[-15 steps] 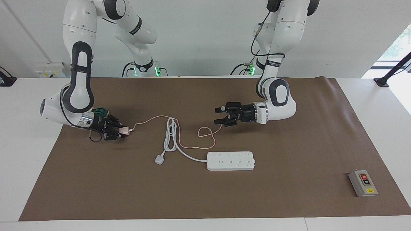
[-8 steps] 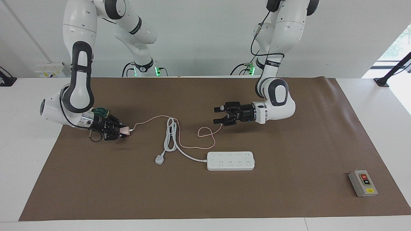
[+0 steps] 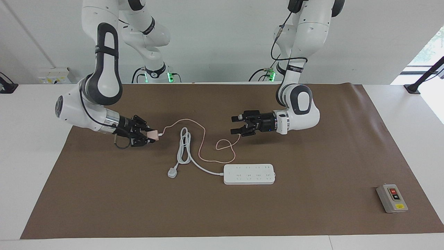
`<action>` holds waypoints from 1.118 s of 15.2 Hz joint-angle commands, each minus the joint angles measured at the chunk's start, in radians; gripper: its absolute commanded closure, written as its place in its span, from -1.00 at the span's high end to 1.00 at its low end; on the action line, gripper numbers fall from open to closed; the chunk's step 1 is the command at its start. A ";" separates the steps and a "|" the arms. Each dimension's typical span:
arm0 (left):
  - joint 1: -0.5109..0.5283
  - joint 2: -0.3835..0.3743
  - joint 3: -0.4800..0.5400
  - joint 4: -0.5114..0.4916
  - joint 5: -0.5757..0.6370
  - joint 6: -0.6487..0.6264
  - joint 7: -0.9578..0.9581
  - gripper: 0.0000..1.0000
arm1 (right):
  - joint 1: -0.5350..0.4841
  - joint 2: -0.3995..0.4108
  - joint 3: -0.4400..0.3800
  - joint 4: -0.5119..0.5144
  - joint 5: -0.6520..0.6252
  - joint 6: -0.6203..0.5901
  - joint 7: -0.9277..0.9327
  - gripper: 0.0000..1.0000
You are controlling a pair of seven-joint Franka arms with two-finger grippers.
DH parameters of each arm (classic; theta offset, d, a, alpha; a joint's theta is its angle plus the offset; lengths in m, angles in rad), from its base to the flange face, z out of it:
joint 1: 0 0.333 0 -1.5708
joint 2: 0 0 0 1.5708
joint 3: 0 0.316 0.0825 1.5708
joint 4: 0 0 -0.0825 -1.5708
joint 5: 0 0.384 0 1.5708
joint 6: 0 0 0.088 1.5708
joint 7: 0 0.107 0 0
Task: Plug charger into power strip
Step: 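Grasp the pink charger with the right gripper and lift it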
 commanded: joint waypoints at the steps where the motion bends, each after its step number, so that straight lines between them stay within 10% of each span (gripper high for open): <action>1: 0.000 0.012 0.009 0.020 -0.006 0.004 -0.016 1.00 | 0.073 -0.048 -0.001 -0.007 0.033 0.006 0.104 -0.98; 17: -0.010 0.015 0.009 0.035 -0.003 0.024 -0.011 1.00 | 0.400 0.133 -0.004 0.299 0.036 0.262 0.588 -0.98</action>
